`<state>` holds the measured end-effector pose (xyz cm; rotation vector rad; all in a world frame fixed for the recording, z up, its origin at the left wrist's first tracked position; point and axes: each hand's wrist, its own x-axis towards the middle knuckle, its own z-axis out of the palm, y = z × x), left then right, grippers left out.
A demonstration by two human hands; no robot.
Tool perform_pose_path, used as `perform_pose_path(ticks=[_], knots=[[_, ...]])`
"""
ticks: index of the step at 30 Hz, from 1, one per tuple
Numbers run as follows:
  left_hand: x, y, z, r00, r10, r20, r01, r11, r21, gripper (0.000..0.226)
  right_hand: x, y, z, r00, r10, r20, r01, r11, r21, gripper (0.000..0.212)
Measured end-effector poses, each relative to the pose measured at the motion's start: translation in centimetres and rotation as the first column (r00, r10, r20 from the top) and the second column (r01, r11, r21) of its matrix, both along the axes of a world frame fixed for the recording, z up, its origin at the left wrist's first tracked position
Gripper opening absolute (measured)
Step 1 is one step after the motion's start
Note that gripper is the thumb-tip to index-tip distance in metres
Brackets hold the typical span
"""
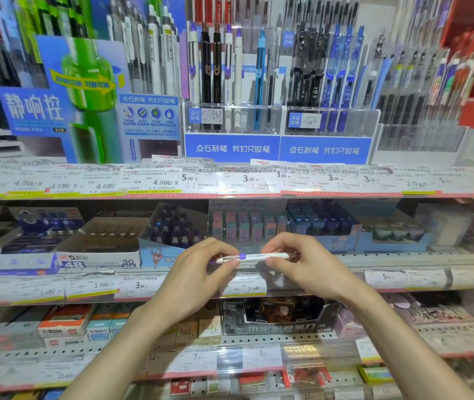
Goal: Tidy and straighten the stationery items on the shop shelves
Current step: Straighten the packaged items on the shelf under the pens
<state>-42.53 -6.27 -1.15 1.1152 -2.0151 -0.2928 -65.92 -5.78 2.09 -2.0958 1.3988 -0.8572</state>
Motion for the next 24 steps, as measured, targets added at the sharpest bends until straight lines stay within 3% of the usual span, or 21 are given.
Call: perform_pose_path(ticks=[13, 17, 24], knots=[[3.2, 5.1, 6.0, 0.968, -0.133, -0.213, 0.119, 0.990, -0.078, 0.011, 2.1, 5.8, 5.6, 0.985, 0.156, 0.076, -0.156, 0.988, -0.007, 0.010], [3.8, 6.1, 8.4, 0.920, -0.150, -0.363, 0.138, 0.989, -0.059, 0.012, 2.3, 6.7, 7.7, 0.980, 0.182, 0.079, -0.178, 0.982, -0.055, 0.010], [4.0, 4.3, 13.4, 0.923, -0.144, -0.358, 0.108, 0.987, -0.119, 0.010, 3.7, 5.4, 11.8, 0.980, 0.158, 0.125, -0.131, 0.971, -0.199, 0.006]])
